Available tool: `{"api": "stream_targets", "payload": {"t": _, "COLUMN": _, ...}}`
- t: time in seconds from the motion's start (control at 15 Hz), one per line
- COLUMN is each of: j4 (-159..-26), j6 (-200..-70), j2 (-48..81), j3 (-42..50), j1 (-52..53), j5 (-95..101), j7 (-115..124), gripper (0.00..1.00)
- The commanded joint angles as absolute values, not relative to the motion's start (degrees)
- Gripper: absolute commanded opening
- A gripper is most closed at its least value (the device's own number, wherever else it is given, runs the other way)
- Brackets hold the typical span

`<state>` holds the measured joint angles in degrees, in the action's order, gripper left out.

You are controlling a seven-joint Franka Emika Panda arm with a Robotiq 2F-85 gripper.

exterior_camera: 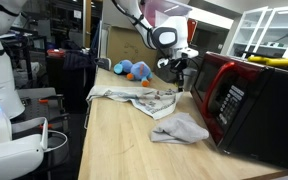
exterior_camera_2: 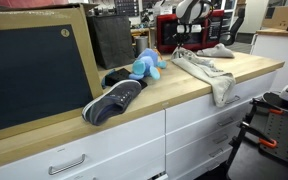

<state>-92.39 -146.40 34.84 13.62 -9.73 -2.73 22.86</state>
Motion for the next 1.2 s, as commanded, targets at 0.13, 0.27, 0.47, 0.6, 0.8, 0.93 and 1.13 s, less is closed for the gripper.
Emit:
{"api": "stream_targets", "payload": {"t": 0.13, "j4": -83.56, "j6": -143.86, "j2": 39.01, "j3": 15.87, "j1": -9.5, "j5": -3.22, "j7": 26.69, "gripper": 0.35}}
{"api": "stream_targets", "payload": {"t": 0.27, "j4": -84.23, "j6": -137.83, "j2": 35.92, "j3": 14.37, "j1": -10.96, "j5": -4.29, "j7": 23.63, "gripper": 0.5}}
{"api": "stream_targets", "payload": {"t": 0.47, "j4": -84.49, "j6": -124.9, "j2": 32.03, "j3": 13.03, "j1": -12.47, "j5": -5.29, "j7": 18.84, "gripper": 0.72}}
{"api": "stream_targets", "payload": {"t": 0.6, "j4": -85.38, "j6": -116.09, "j2": 29.3, "j3": 13.33, "j1": -12.52, "j5": -4.49, "j7": 16.57, "gripper": 0.87}}
{"api": "stream_targets", "payload": {"t": 0.8, "j4": -88.17, "j6": -107.63, "j2": 25.33, "j3": 13.44, "j1": -12.47, "j5": -2.07, "j7": 14.6, "gripper": 1.0}}
{"api": "stream_targets", "payload": {"t": 0.93, "j4": -92.43, "j6": -106.65, "j2": 22.31, "j3": 13.53, "j1": -11.97, "j5": -0.64, "j7": 13.51, "gripper": 1.0}}
{"api": "stream_targets", "payload": {"t": 1.13, "j4": -100.6, "j6": -108.2, "j2": 17.83, "j3": 13.43, "j1": -11.15, "j5": 1.68, "j7": 11.87, "gripper": 1.0}}
